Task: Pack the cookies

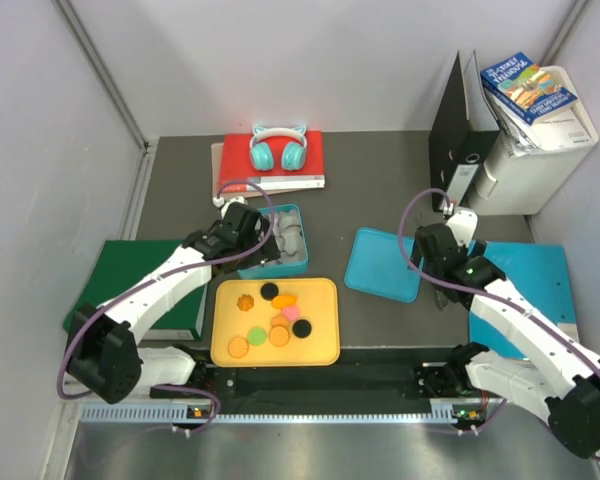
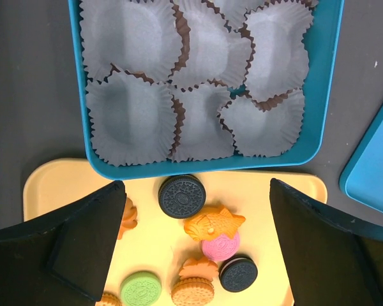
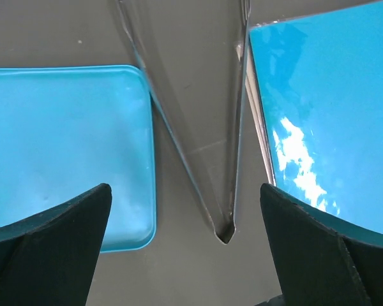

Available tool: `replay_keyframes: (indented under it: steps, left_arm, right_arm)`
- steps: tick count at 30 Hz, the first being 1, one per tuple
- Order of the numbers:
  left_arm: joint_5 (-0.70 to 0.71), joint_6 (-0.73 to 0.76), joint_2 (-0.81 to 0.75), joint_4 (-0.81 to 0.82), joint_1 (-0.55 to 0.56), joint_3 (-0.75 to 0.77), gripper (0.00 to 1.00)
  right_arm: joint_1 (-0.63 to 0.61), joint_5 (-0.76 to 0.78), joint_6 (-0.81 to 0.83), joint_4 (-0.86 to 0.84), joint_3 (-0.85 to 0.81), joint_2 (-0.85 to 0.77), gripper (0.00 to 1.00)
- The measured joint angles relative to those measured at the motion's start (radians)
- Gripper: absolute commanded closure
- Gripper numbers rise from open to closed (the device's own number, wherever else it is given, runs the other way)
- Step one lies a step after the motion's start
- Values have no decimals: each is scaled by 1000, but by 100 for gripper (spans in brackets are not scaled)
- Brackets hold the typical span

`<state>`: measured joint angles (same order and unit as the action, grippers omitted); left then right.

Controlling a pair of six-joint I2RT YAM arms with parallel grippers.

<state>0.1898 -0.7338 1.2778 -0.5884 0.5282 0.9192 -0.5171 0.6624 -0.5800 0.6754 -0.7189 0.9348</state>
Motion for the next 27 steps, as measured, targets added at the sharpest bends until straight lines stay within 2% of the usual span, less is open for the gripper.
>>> replay_keyframes:
  steps: [4, 6, 11, 17, 27]
  left_arm:
    - [-19, 3, -2, 18, 0, -11, 2]
    - [-27, 3, -2, 20, 0, -14, 2]
    - [-36, 4, -5, 24, 0, -17, 2]
    - [-36, 6, -18, 31, 0, -42, 2]
    - [-45, 7, -18, 39, 0, -52, 2]
  right_arm:
    - [68, -37, -5, -3, 0, 51, 2]
    - [145, -94, -13, -20, 4, 89, 4]
    - [277, -198, -30, -71, 25, 187, 16]
    - [283, -261, -32, -105, 25, 253, 18]
    - [284, -269, -14, -110, 25, 283, 19]
